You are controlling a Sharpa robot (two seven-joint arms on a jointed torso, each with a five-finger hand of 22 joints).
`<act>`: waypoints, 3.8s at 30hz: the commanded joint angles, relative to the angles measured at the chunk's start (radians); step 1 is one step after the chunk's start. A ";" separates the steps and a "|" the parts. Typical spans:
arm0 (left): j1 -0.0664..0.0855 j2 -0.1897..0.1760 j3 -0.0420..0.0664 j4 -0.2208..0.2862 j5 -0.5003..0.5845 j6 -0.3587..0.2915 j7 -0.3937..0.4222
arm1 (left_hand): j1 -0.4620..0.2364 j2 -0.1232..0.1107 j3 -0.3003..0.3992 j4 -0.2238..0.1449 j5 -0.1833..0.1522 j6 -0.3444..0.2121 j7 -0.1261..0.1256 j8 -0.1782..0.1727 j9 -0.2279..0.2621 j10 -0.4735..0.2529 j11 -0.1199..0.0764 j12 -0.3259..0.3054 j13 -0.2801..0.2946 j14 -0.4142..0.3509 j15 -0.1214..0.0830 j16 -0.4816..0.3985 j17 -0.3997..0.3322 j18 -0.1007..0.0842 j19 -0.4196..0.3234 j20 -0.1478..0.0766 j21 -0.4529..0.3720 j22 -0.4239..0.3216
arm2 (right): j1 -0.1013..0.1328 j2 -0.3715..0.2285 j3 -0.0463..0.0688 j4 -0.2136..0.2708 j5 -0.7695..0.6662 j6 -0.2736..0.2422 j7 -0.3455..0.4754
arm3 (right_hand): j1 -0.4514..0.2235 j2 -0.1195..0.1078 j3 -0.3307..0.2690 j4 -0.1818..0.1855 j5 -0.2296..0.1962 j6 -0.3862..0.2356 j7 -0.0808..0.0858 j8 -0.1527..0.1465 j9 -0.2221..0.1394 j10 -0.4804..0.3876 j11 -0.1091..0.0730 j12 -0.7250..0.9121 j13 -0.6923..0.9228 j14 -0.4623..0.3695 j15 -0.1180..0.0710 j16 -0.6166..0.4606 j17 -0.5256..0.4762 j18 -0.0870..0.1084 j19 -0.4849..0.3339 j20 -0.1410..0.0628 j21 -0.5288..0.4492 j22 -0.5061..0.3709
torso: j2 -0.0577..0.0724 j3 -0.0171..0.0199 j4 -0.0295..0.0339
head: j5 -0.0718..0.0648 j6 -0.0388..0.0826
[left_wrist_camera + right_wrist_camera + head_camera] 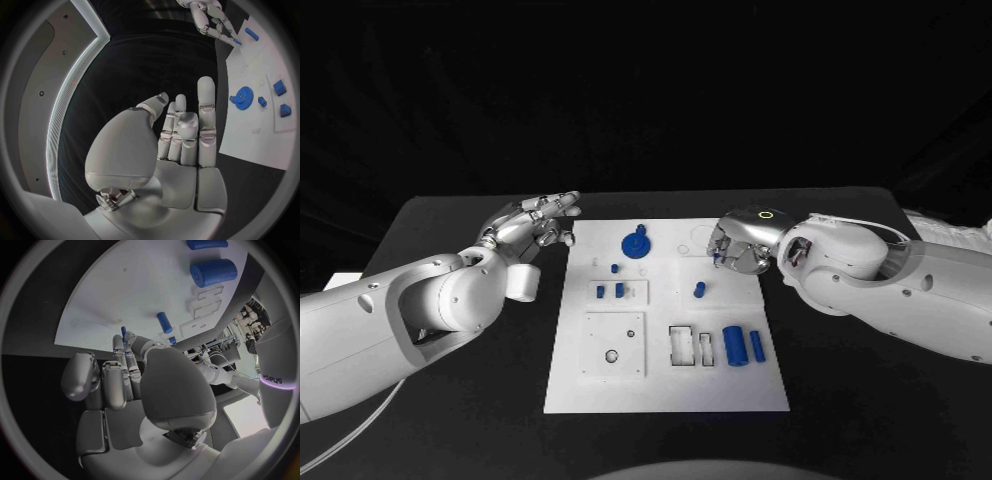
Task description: Assemble the parts on the task board
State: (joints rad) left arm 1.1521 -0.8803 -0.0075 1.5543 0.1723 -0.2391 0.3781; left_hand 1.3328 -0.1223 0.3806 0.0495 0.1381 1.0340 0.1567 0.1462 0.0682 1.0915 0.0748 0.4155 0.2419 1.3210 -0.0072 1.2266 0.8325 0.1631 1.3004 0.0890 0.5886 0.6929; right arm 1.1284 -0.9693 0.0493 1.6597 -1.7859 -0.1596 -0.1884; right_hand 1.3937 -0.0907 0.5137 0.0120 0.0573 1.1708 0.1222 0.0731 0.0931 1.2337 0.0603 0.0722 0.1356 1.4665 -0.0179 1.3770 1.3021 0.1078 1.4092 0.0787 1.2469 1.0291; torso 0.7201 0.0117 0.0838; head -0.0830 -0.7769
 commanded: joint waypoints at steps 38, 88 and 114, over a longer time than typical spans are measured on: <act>-0.001 0.011 0.000 0.005 -0.007 0.017 0.004 | 0.004 0.001 -0.002 -0.005 0.004 -0.007 0.002 0.003 -0.001 -0.008 0.002 0.010 0.002 -0.006 0.003 -0.005 -0.002 0.018 -0.004 0.004 -0.007 -0.001 | -0.141 0.218 0.009 0.085 0.012 -0.036 0.070 | 0.001 -0.007 0.021 -0.016 0.006 0.003 0.008 -0.002 0.002 0.003 0.001 -0.001 -0.006 0.058 -0.006 0.008 0.004 -0.006 0.004 -0.006 0.006 0.000 | 0.002 -0.0022 0.0025 | 0.144 -0.027; -0.001 0.009 0.000 0.005 -0.008 0.031 -0.016 | 0.004 0.001 -0.002 -0.005 0.004 -0.009 0.003 0.004 -0.001 -0.012 0.004 0.014 0.003 -0.007 0.004 -0.005 -0.004 0.017 -0.004 0.005 -0.008 -0.002 | -0.169 0.251 -0.002 0.053 -0.069 0.045 0.047 | -0.005 -0.011 0.021 -0.020 0.004 0.001 0.010 -0.003 0.002 0.003 0.003 -0.002 -0.008 0.058 -0.004 0.009 0.004 -0.007 0.003 -0.005 0.006 -0.001 | 0.000 -0.0017 0.0012 | 0.161 -0.058; -0.001 0.009 0.000 0.000 -0.017 0.040 -0.033 | 0.002 0.002 -0.003 -0.005 0.004 -0.014 0.005 0.004 -0.001 -0.024 0.006 0.019 0.004 -0.013 0.006 -0.010 -0.018 0.017 -0.006 0.007 -0.011 -0.004 | -0.169 0.228 -0.005 0.065 -0.082 -0.122 0.047 | -0.070 -0.067 -0.184 0.040 0.017 -0.145 0.049 -0.007 -0.024 -0.224 0.049 0.043 -0.065 0.028 0.032 -0.085 -0.121 0.033 -0.069 0.029 -0.170 -0.246 | 0.000 0.0002 0.0007 | 0.152 -0.051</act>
State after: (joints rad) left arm 1.1507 -0.8720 -0.0075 1.5542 0.1630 -0.2226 0.3452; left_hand 1.3328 -0.1223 0.3807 0.0495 0.1381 1.0268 0.1638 0.1462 0.0686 1.0749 0.0805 0.4337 0.2446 1.3153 -0.0015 1.2197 0.8158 0.1630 1.2968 0.0926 0.5825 0.6908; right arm 0.9603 -0.7373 0.0432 1.7174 -1.8543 -0.2167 -0.1421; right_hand 1.3176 -0.1586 0.3352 0.0534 0.0696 1.0246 0.1719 0.0644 0.0676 1.0111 0.1092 0.1123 0.0696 1.4665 0.0109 1.2950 1.1816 0.1247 1.3336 0.1075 1.0786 0.7822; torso 0.7202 0.0114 0.0842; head 0.0709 -0.8300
